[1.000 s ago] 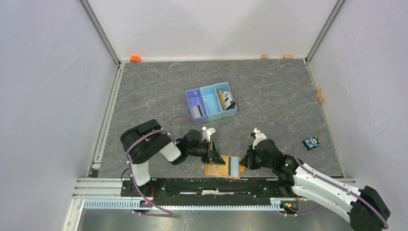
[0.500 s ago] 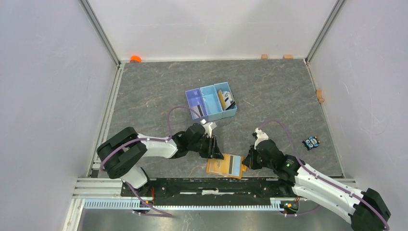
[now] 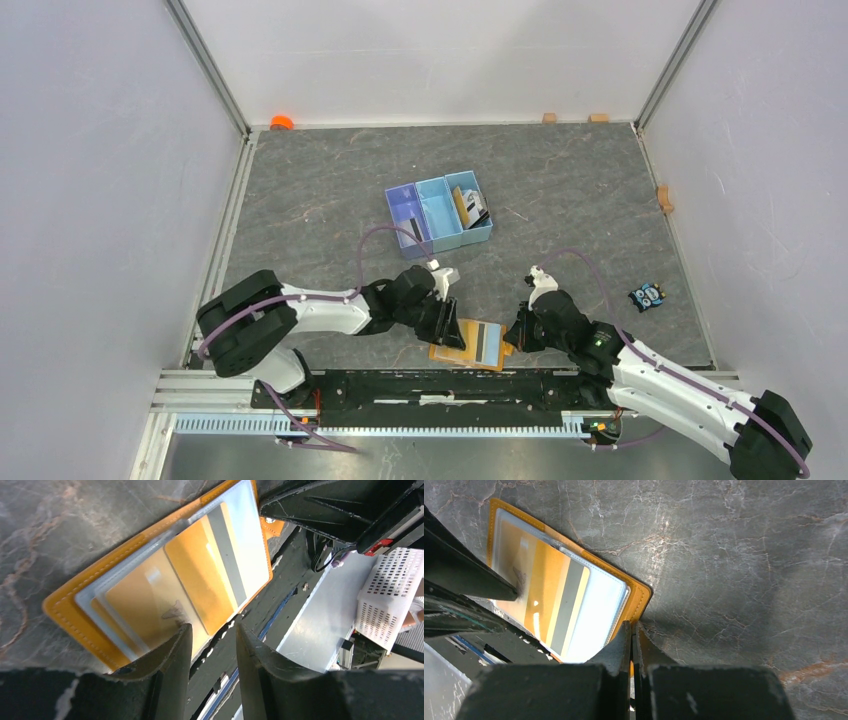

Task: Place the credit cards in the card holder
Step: Insert the credit card into the card holder.

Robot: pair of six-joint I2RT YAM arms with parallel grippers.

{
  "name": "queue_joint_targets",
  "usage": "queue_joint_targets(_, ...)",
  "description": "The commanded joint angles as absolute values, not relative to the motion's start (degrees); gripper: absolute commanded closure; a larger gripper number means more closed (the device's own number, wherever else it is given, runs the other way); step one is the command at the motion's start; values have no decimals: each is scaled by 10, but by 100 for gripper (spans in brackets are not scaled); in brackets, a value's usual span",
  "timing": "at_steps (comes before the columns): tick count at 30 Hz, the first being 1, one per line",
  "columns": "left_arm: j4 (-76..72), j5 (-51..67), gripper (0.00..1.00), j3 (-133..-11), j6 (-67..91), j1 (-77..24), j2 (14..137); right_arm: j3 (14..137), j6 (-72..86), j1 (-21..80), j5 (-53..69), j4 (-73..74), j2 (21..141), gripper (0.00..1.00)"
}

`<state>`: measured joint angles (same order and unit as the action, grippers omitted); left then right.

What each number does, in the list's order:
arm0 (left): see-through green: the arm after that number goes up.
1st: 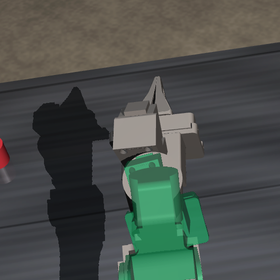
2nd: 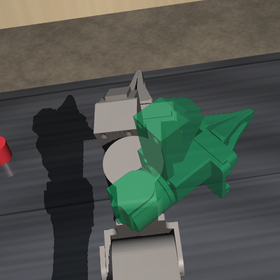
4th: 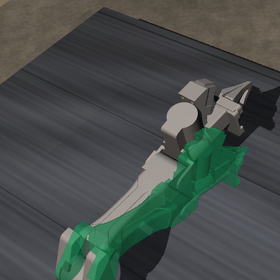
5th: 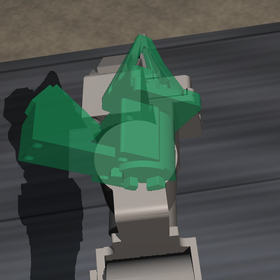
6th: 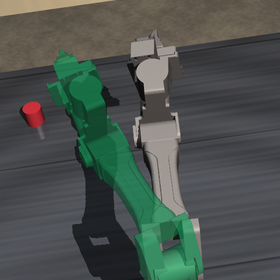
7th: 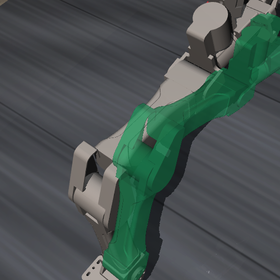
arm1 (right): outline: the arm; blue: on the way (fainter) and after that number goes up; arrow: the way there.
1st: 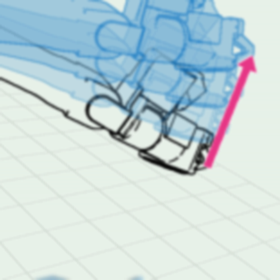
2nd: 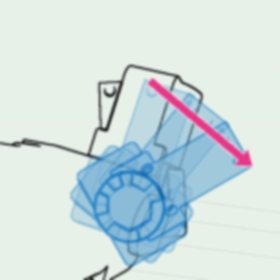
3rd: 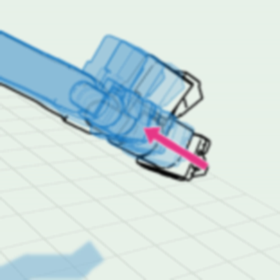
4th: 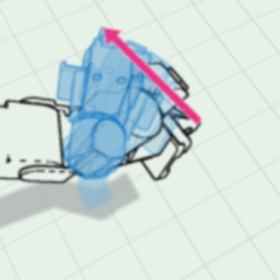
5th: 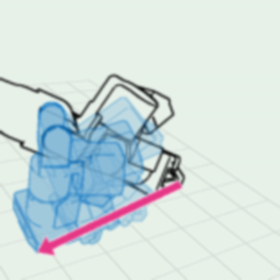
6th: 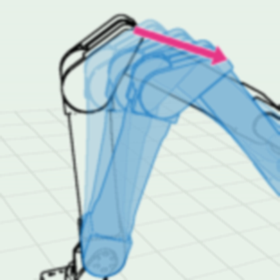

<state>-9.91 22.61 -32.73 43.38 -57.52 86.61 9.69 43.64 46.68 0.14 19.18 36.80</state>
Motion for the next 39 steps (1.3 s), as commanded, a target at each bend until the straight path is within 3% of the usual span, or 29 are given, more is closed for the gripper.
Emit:
queue_joint_targets(1,-119,210,55,-340,446,-592,898,114,424,468,-16,209,372,100)
queue_joint_targets(20,-249,209,56,-389,471,-629,974,104,425,469,-17,201,372,100)
queue_joint_targets(28,-264,212,54,-398,484,-637,945,119,421,470,-30,220,360,100)
queue_joint_targets(31,-198,194,47,-400,458,-636,891,144,414,469,-38,243,351,86)
queue_joint_targets(35,-42,122,29,-403,408,-633,804,181,407,469,-41,278,332,55)
queue_joint_targets(39,68,95,20,-388,390,-612,753,206,410,469,-26,293,310,46)
